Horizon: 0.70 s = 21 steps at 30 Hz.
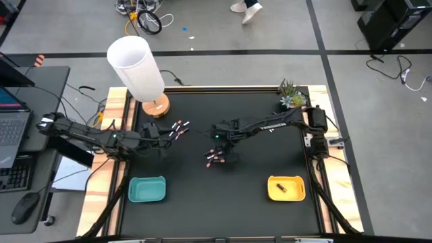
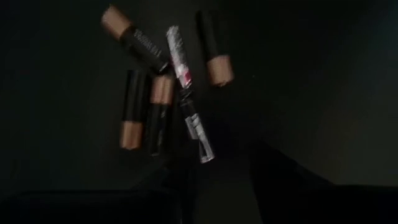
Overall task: Sort batteries
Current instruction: Put the silver battery into the green bin
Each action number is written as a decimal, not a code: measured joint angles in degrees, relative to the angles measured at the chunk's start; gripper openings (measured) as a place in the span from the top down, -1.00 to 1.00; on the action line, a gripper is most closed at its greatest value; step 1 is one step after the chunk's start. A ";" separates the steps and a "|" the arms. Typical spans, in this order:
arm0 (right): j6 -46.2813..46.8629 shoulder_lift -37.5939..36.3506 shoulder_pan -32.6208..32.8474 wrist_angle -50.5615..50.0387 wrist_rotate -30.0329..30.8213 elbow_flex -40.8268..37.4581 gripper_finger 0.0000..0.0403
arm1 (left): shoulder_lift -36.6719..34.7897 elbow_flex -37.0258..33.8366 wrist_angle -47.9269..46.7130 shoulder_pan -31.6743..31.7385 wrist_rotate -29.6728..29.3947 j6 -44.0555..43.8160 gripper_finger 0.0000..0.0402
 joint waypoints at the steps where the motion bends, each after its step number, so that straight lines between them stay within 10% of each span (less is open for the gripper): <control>1: 0.02 0.01 -0.06 -0.12 0.00 -0.04 0.39 | 0.00 0.00 0.00 0.00 0.00 0.00 0.43; 21: 0.03 -0.11 0.31 5.05 -1.09 -4.13 0.40 | 2.06 -0.04 1.21 -0.02 0.20 0.17 0.43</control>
